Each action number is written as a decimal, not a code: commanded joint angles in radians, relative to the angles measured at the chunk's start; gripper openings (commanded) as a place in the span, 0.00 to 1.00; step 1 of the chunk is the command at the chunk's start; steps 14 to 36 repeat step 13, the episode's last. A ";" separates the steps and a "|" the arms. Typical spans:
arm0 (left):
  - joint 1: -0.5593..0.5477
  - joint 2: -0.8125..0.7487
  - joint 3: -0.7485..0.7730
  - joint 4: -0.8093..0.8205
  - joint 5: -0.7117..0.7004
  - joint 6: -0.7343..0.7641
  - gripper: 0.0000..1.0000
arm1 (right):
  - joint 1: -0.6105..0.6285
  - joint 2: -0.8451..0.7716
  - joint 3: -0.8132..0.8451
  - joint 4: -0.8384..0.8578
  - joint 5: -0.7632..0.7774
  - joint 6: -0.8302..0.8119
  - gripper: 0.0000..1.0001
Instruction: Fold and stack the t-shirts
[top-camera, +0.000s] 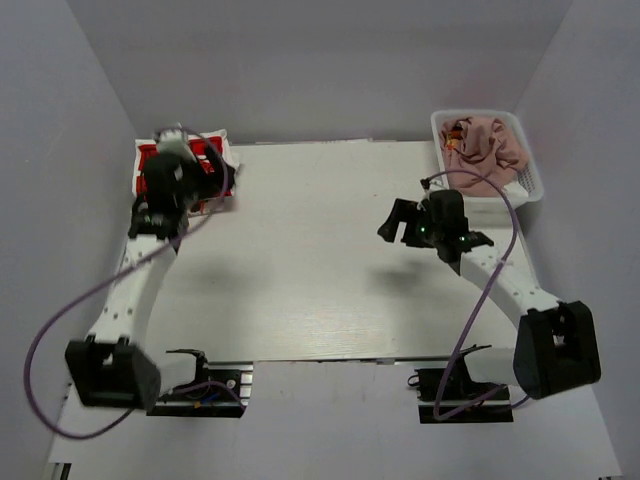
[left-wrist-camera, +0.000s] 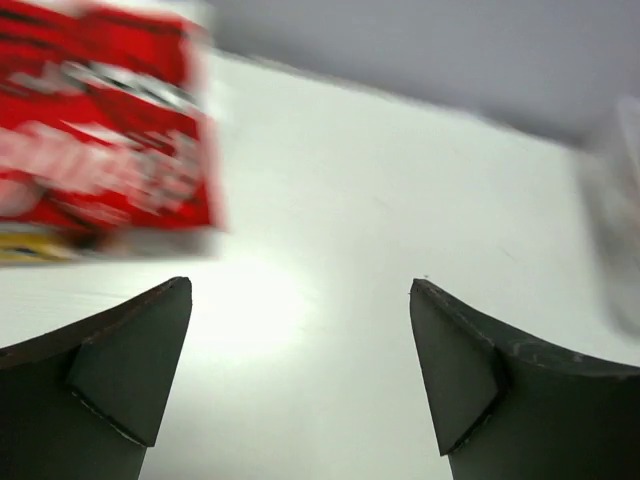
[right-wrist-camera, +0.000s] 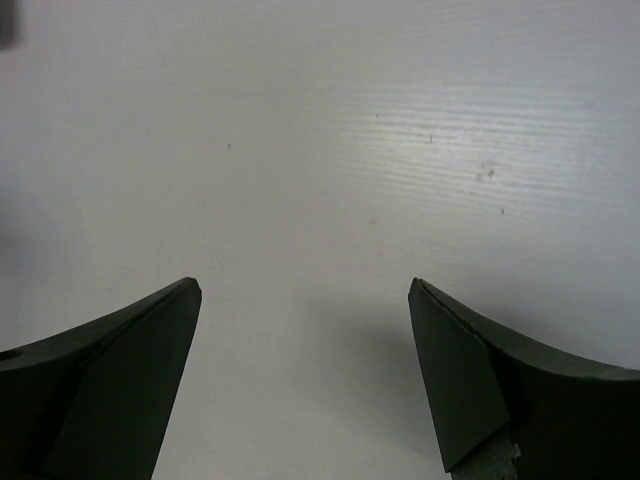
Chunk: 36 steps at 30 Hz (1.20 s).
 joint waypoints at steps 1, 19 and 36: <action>-0.109 -0.201 -0.352 0.150 0.179 -0.172 1.00 | 0.001 -0.127 -0.135 0.132 -0.004 0.051 0.90; -0.140 -0.716 -0.543 -0.092 0.080 -0.230 1.00 | -0.007 -0.347 -0.404 0.361 0.012 0.109 0.90; -0.140 -0.716 -0.543 -0.092 0.080 -0.230 1.00 | -0.007 -0.347 -0.404 0.361 0.012 0.109 0.90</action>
